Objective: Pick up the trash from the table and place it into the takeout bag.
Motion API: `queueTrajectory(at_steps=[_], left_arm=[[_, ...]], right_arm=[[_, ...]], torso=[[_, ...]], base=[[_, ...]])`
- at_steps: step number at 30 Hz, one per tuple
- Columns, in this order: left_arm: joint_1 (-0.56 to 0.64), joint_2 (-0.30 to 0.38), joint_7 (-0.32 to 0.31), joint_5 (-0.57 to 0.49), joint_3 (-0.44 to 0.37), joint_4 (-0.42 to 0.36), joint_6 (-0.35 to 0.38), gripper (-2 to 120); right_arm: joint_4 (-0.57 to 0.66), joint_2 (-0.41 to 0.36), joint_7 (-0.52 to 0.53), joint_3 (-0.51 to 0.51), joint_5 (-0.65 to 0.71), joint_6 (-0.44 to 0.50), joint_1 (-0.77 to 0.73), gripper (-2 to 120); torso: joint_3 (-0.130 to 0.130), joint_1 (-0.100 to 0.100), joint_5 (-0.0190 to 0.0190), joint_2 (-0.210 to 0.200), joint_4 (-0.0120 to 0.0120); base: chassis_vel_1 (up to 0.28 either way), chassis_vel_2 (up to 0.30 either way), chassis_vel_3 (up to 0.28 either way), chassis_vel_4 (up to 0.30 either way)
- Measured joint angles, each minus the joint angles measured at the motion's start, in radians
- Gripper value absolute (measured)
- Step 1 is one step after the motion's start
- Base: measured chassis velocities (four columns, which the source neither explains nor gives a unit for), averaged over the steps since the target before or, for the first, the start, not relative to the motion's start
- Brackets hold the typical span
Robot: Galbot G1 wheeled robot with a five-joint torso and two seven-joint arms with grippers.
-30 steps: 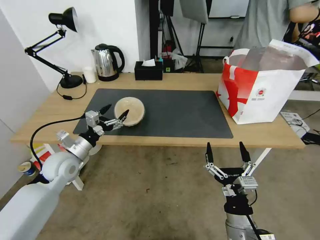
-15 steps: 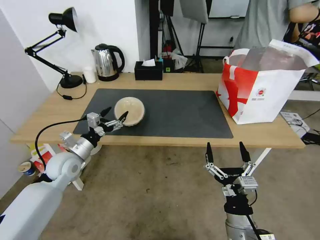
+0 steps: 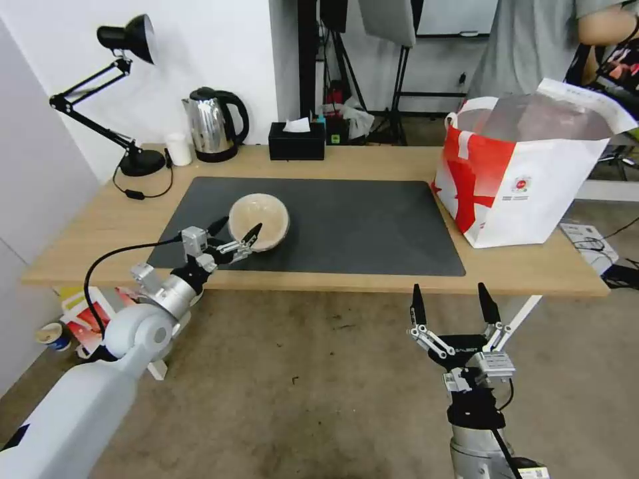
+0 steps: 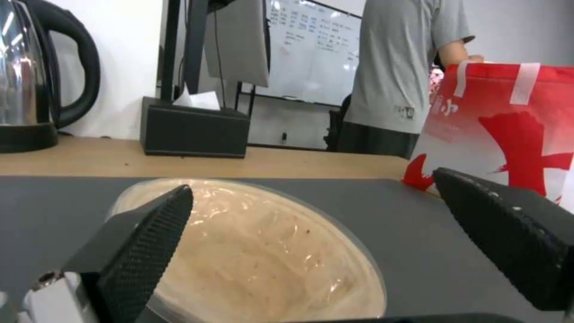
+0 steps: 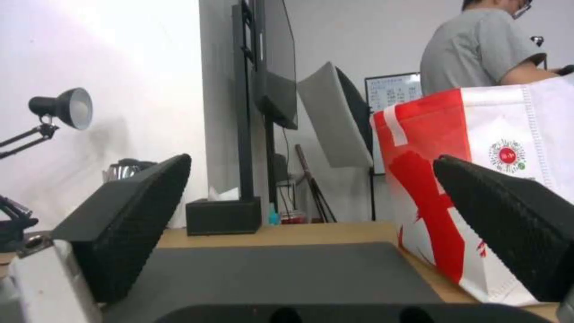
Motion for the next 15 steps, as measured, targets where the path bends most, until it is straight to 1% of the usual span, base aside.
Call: queueTrajectory(at_steps=[7,15], left_arm=[[-0.010,-0.012,0.003,0.000,0.008,0.022,-0.001,100],[-0.028,-0.040,0.012,0.000,0.018,0.070,-0.003,100]], right_arm=[[0.000,0.000,0.000,0.000,0.000,0.000,0.000,100],[0.000,0.000,0.000,0.000,0.000,0.000,0.000,100]], torso=[[0.000,0.000,0.0002,0.000,0.0000],[0.000,0.000,0.0000,0.000,0.0001]], base=[[0.000,0.000,0.000,0.000],[0.000,0.000,0.000,0.000]])
